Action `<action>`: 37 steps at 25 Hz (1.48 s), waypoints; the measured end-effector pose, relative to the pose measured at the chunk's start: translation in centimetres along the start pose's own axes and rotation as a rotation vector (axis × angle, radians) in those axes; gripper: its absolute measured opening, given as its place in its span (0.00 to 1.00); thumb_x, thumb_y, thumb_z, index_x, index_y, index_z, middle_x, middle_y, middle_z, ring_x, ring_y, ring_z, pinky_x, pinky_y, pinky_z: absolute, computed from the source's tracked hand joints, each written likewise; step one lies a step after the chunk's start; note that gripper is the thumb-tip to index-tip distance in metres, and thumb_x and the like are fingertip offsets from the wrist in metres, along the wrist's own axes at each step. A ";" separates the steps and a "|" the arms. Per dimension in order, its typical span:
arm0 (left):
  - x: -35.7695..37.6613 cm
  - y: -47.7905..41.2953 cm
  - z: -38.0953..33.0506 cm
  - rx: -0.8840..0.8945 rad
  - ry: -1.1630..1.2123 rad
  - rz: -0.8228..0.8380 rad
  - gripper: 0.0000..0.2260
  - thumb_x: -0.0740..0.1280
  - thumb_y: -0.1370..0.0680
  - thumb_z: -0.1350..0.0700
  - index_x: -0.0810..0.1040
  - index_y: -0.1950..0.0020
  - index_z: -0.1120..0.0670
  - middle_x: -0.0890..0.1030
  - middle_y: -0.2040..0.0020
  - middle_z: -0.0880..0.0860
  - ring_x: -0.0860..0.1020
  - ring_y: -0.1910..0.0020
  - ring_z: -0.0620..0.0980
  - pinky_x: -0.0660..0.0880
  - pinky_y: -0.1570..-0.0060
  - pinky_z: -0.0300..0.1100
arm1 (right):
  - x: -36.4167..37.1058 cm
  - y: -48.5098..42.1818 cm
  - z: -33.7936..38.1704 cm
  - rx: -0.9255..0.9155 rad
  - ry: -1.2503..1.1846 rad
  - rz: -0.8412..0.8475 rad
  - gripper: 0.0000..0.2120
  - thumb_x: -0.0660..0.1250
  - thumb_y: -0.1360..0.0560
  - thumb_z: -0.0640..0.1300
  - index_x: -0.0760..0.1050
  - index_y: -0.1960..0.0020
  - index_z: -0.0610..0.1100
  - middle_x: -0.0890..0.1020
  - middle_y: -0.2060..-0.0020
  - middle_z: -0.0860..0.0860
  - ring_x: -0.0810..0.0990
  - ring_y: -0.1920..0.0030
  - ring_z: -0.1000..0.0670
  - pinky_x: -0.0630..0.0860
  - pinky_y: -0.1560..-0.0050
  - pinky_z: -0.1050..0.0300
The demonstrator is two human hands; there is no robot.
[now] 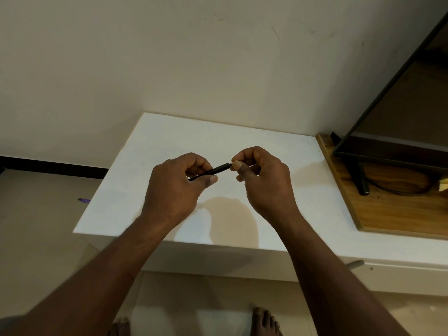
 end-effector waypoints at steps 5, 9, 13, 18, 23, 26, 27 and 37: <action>-0.1 0.2 -0.4 0.048 -0.065 -0.006 0.05 0.78 0.26 0.51 0.84 0.52 0.46 0.84 0.61 0.40 0.80 0.55 0.40 0.70 0.57 0.33 | 0.1 0.0 -0.2 0.045 0.011 0.040 0.10 0.70 0.18 0.43 0.79 0.54 0.56 0.87 0.57 0.56 0.84 0.59 0.61 0.74 0.62 0.72; -0.2 0.2 -0.6 0.059 -0.069 -0.018 0.05 0.78 0.26 0.51 0.85 0.53 0.46 0.83 0.61 0.40 0.79 0.56 0.39 0.69 0.58 0.32 | 0.1 0.1 -0.5 0.090 -0.022 0.074 0.08 0.70 0.18 0.43 0.81 0.54 0.53 0.88 0.58 0.56 0.85 0.61 0.60 0.75 0.60 0.66; -0.3 0.2 -0.6 0.064 -0.074 -0.019 0.04 0.78 0.26 0.51 0.85 0.53 0.46 0.83 0.61 0.40 0.79 0.55 0.39 0.69 0.58 0.33 | 0.0 0.0 -0.7 0.138 -0.079 0.099 0.06 0.70 0.17 0.44 0.83 0.53 0.49 0.89 0.58 0.54 0.86 0.61 0.57 0.78 0.56 0.59; -0.3 0.2 -0.7 0.075 -0.087 -0.015 0.04 0.78 0.26 0.52 0.86 0.53 0.47 0.84 0.60 0.41 0.79 0.54 0.43 0.70 0.58 0.34 | 0.0 0.1 -0.9 0.170 -0.101 0.104 0.06 0.71 0.18 0.45 0.83 0.53 0.47 0.90 0.59 0.53 0.87 0.60 0.56 0.79 0.54 0.56; -0.2 0.4 -0.8 0.081 -0.099 0.002 0.04 0.78 0.26 0.52 0.86 0.53 0.46 0.84 0.60 0.42 0.79 0.54 0.41 0.69 0.59 0.32 | 0.0 0.2 -0.8 0.197 -0.076 0.075 0.10 0.70 0.18 0.47 0.82 0.55 0.43 0.89 0.63 0.51 0.87 0.61 0.54 0.80 0.56 0.55; 0.0 0.5 -0.9 0.101 -0.113 0.016 0.05 0.78 0.26 0.51 0.86 0.52 0.46 0.84 0.59 0.42 0.79 0.55 0.39 0.68 0.59 0.30 | 0.4 0.4 -0.8 0.206 -0.066 0.079 0.14 0.68 0.16 0.48 0.80 0.56 0.40 0.88 0.64 0.49 0.87 0.60 0.51 0.81 0.54 0.49; 0.0 0.5 -1.0 0.107 -0.115 0.021 0.05 0.78 0.26 0.51 0.86 0.52 0.46 0.84 0.59 0.42 0.79 0.56 0.38 0.68 0.59 0.30 | 0.5 0.4 -0.8 0.202 -0.063 0.083 0.16 0.67 0.16 0.49 0.79 0.57 0.39 0.88 0.64 0.49 0.87 0.60 0.50 0.81 0.54 0.48; -0.4 0.2 -0.6 0.060 -0.084 -0.008 0.05 0.78 0.26 0.51 0.86 0.52 0.46 0.84 0.61 0.40 0.79 0.54 0.40 0.69 0.58 0.33 | -0.7 -0.2 -0.7 0.176 -0.152 0.114 0.09 0.66 0.16 0.47 0.82 0.50 0.44 0.89 0.58 0.50 0.87 0.60 0.51 0.78 0.59 0.59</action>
Point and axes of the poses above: each hand's wrist, its own y-axis away from the middle knuckle, its own x-axis out of the palm, z = x × y, the point moved 4 cm from there along -y, towards the middle knuckle
